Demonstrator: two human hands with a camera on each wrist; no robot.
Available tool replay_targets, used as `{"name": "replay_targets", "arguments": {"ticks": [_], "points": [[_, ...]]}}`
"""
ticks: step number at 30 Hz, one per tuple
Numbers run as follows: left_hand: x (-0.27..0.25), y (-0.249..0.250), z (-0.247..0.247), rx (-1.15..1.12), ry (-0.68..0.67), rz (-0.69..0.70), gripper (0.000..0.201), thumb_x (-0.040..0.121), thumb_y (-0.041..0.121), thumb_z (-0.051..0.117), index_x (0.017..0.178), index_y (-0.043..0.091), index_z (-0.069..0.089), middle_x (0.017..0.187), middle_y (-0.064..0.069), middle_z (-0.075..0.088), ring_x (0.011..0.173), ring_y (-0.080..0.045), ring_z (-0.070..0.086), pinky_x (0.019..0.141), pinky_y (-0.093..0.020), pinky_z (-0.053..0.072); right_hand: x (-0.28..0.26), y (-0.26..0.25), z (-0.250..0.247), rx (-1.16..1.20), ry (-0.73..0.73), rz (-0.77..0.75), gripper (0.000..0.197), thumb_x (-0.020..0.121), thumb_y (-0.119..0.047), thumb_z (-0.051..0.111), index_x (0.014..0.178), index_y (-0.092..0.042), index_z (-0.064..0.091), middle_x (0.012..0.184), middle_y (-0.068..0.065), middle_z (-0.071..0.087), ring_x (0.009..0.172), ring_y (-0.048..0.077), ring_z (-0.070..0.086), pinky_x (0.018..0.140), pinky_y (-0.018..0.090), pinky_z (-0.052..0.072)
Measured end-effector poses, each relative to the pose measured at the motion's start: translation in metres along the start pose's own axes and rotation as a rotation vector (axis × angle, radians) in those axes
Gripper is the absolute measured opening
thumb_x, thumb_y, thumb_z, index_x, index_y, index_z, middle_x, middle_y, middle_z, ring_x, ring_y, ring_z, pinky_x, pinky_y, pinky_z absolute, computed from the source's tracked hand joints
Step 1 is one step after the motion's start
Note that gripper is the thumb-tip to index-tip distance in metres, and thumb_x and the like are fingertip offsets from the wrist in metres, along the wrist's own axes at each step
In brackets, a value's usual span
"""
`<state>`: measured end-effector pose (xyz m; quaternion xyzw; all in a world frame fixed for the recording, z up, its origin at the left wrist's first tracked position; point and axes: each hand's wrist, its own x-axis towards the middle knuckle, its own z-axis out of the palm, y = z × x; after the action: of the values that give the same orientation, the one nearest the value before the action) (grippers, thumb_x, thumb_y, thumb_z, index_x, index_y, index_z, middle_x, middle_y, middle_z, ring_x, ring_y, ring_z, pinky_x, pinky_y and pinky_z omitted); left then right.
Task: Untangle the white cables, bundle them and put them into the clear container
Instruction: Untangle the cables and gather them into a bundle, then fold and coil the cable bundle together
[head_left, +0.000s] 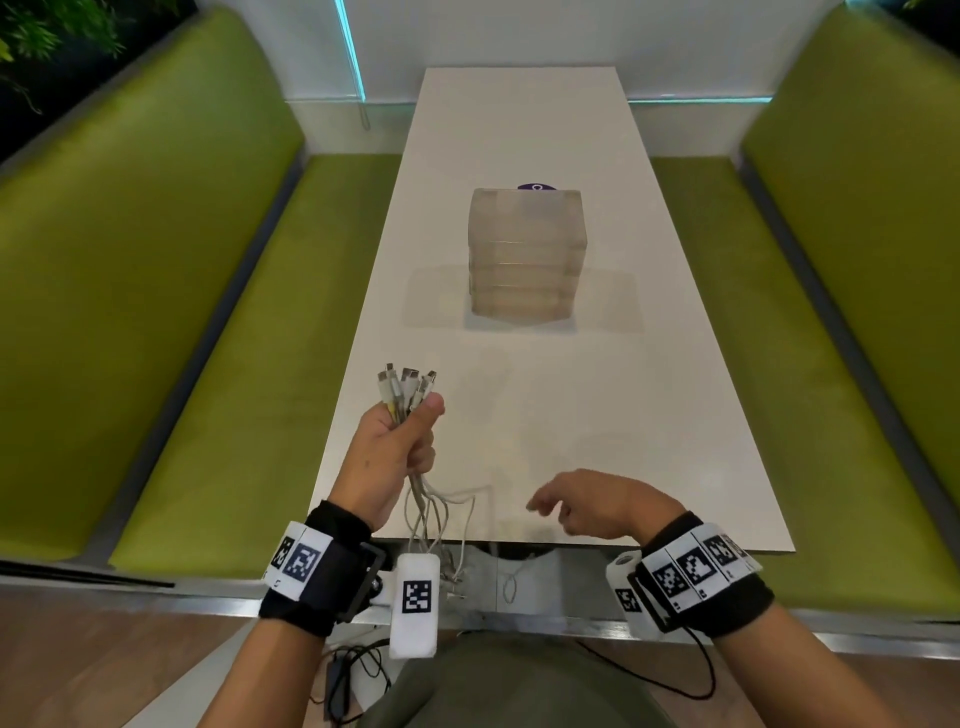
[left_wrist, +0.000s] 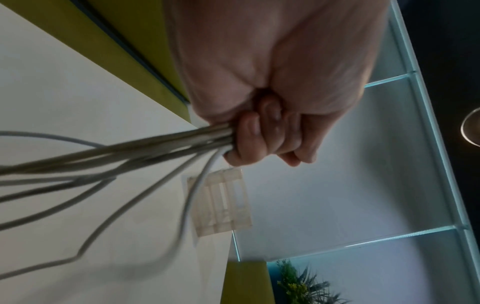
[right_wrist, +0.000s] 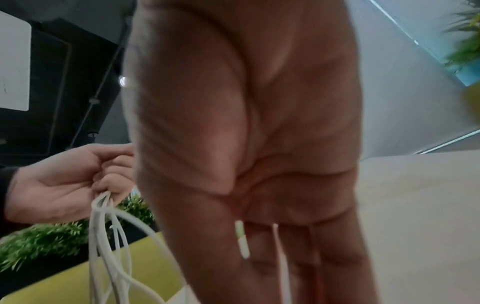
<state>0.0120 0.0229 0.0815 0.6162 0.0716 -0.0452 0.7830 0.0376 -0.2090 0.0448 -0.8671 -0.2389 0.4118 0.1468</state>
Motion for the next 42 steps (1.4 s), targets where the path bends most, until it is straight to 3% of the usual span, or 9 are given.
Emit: {"name": "replay_targets", "arguments": {"ticks": [3,7,11,20,26,31,34,37,42], "points": [[0.0,0.003,0.01,-0.027,-0.064,0.014,0.022,0.088,0.029,0.054,0.076,0.011,0.052,0.05,0.011,0.022,0.044,-0.008,0.017,0.043,-0.022,0.018,0.003,-0.002,-0.004,0.166,0.219,-0.055,0.058,0.095,-0.004,0.038,0.148,-0.027,0.029,0.149,-0.003,0.039,0.133,0.014,0.041,0.105,0.022,0.031],[0.003,0.01,0.03,-0.076,-0.143,0.033,0.024,0.091,0.031,0.052,0.075,0.013,0.051,0.049,0.01,0.021,0.044,-0.009,0.017,0.044,-0.022,0.02,0.01,-0.03,-0.001,0.529,0.261,-0.362,0.075,0.084,-0.054,0.062,0.146,-0.045,0.021,0.154,-0.019,0.027,0.14,0.003,0.029,0.113,0.026,0.026],[0.013,0.028,0.052,-0.09,-0.215,0.062,0.024,0.093,0.03,0.049,0.076,0.013,0.049,0.049,0.011,0.024,0.043,-0.007,0.018,0.043,-0.021,0.021,0.022,-0.061,0.014,0.706,0.399,-0.504,0.023,0.096,-0.033,0.048,0.109,-0.018,0.058,0.104,-0.003,0.065,0.096,0.008,0.06,0.091,0.029,0.045],[0.046,0.059,0.068,0.176,-0.391,0.031,0.032,0.099,0.026,0.047,0.069,0.019,0.038,0.058,0.006,0.022,0.051,-0.012,0.019,0.048,-0.022,0.029,0.018,-0.046,-0.004,0.753,0.612,-0.429,0.035,0.099,-0.038,0.039,0.069,-0.022,0.049,0.054,-0.015,0.046,0.051,-0.001,0.04,0.054,0.013,0.032],[0.059,0.06,0.08,0.093,-0.341,-0.079,0.047,0.077,0.06,0.065,0.085,0.016,0.05,0.052,0.008,0.02,0.051,-0.014,0.012,0.051,-0.029,0.016,0.02,-0.041,-0.021,0.654,0.487,-0.371,0.033,0.099,-0.036,0.044,0.068,-0.026,0.05,0.062,-0.012,0.048,0.054,-0.002,0.044,0.061,0.019,0.037],[0.06,0.068,0.087,-0.004,-0.382,-0.187,0.069,0.079,0.081,0.029,0.064,0.017,0.049,0.044,0.009,0.023,0.046,-0.013,0.01,0.055,-0.033,0.009,0.006,-0.04,-0.047,0.721,0.43,-0.452,0.037,0.097,-0.037,0.046,0.118,-0.012,0.062,0.118,0.001,0.066,0.114,0.01,0.058,0.101,0.024,0.043],[0.065,0.082,0.089,-0.123,-0.383,-0.157,0.068,0.086,0.075,0.026,0.061,0.015,0.047,0.042,0.007,0.024,0.04,-0.011,0.015,0.047,-0.029,0.014,-0.002,-0.051,-0.057,0.919,0.495,-0.536,0.031,0.102,-0.023,0.037,0.097,-0.005,0.062,0.077,-0.001,0.068,0.082,0.011,0.067,0.08,0.019,0.051],[0.07,0.098,0.092,-0.139,-0.375,-0.1,0.066,0.09,0.071,0.023,0.061,0.015,0.044,0.041,0.006,0.024,0.039,-0.013,0.018,0.046,-0.027,0.023,-0.005,-0.07,-0.06,1.08,0.572,-0.517,0.032,0.103,-0.021,0.035,0.079,-0.008,0.052,0.056,0.003,0.036,0.048,0.01,0.038,0.048,0.016,0.039],[0.068,0.104,0.097,-0.022,-0.316,-0.036,0.066,0.085,0.075,0.021,0.064,0.018,0.044,0.044,0.008,0.023,0.043,-0.012,0.022,0.05,-0.026,0.027,-0.019,-0.077,-0.068,1.042,0.525,-0.554,0.021,0.103,-0.021,0.035,0.092,-0.014,0.05,0.061,0.001,0.048,0.054,0.009,0.049,0.055,0.017,0.046]]}}
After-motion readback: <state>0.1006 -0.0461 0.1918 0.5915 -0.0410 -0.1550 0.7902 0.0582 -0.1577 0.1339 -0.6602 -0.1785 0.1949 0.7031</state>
